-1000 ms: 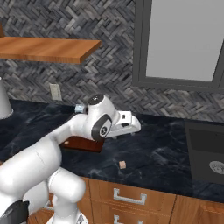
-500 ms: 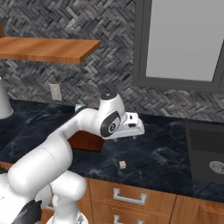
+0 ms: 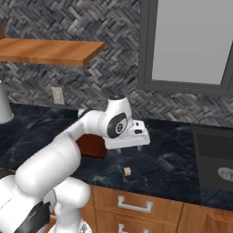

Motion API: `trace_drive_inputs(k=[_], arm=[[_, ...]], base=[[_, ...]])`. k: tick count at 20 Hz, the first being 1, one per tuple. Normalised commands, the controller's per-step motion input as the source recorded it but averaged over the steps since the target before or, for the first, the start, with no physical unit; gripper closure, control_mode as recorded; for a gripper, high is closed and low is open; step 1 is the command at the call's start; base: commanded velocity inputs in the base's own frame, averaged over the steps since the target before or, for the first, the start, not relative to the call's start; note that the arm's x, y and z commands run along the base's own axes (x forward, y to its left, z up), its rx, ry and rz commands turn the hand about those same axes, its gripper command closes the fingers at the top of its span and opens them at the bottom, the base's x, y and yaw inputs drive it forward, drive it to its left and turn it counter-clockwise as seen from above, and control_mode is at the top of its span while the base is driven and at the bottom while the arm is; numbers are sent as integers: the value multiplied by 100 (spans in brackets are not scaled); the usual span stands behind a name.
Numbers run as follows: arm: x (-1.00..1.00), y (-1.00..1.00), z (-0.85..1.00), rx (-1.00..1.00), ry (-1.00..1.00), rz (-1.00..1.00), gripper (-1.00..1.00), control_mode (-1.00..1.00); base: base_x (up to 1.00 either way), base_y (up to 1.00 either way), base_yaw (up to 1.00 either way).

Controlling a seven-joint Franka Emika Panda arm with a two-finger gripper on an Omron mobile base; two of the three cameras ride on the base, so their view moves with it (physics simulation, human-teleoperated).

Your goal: Take out the milk from the fridge and place it on the tray on the counter. Then take the sugar cube near the tray and place it in the tray.

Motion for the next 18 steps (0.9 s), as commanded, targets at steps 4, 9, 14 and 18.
trace_drive_inputs(k=[4, 9, 14, 18], arm=[[-23, 1, -34, 15, 0, 2, -100, -100], [-5, 11, -39, 8, -1, 1, -100, -100], [0, 15, -33, -3, 0, 0, -100, -100], [0, 5, -27, 0, 0, 0, -100, -100]], base=[[0, 0, 0], [0, 0, 0], [0, 0, 0], [0, 0, 0]])
